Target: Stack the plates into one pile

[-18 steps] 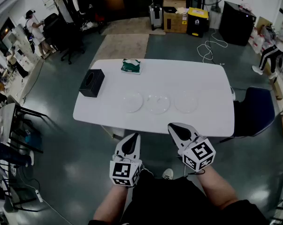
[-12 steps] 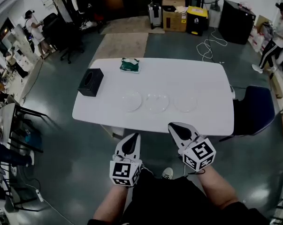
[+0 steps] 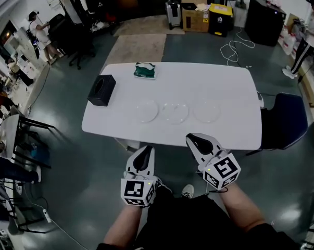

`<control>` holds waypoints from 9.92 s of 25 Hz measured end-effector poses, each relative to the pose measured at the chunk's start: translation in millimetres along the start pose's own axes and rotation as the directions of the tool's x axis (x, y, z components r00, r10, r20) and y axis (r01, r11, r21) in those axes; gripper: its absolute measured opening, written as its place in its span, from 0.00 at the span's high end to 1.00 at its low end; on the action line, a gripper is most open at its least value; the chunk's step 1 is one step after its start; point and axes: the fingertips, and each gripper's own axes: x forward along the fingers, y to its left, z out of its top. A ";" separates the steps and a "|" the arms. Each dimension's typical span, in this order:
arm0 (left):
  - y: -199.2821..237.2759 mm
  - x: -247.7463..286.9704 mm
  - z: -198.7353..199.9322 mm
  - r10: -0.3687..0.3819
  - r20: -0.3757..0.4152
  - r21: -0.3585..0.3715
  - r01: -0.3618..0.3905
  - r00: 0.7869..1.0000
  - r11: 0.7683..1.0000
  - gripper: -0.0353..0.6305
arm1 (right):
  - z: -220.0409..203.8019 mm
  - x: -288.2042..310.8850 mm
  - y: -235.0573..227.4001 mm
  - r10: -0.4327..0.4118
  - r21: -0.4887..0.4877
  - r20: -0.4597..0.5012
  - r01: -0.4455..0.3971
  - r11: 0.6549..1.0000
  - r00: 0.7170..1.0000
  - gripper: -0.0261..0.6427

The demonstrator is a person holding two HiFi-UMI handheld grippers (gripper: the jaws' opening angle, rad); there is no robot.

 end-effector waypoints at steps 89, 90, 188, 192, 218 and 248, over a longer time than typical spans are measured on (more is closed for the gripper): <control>293.8 220.7 -162.0 -0.202 -0.342 -0.217 0.132 0.918 0.967 0.62 | -239.0 307.3 -46.2 -0.190 0.048 -0.549 0.257 0.965 0.814 0.72; 294.3 222.0 -164.2 -0.203 -0.347 -0.218 0.132 0.916 0.967 0.62 | -241.4 307.9 -46.7 -0.190 0.049 -0.553 0.259 0.965 0.811 0.72; 93.4 303.1 -173.6 -0.532 -0.340 -0.709 0.160 0.776 0.687 0.90 | -192.3 112.2 -188.4 -0.494 0.015 -0.488 0.572 0.820 0.720 0.79; 89.7 308.0 -179.6 -0.514 -0.366 -0.704 0.131 0.776 0.698 0.90 | -196.5 106.3 -198.5 -0.484 0.025 -0.494 0.569 0.822 0.722 0.79; 70.6 304.9 -184.3 -0.195 -0.566 -0.108 0.163 0.801 0.981 0.71 | -187.7 78.2 -248.5 -0.434 0.032 -0.488 0.512 0.859 0.758 0.78; -134.0 335.5 -194.7 -0.274 -0.594 0.098 0.407 0.756 0.908 0.72 | -219.7 -3.7 -315.8 -0.351 0.132 -0.524 0.481 0.867 0.776 0.75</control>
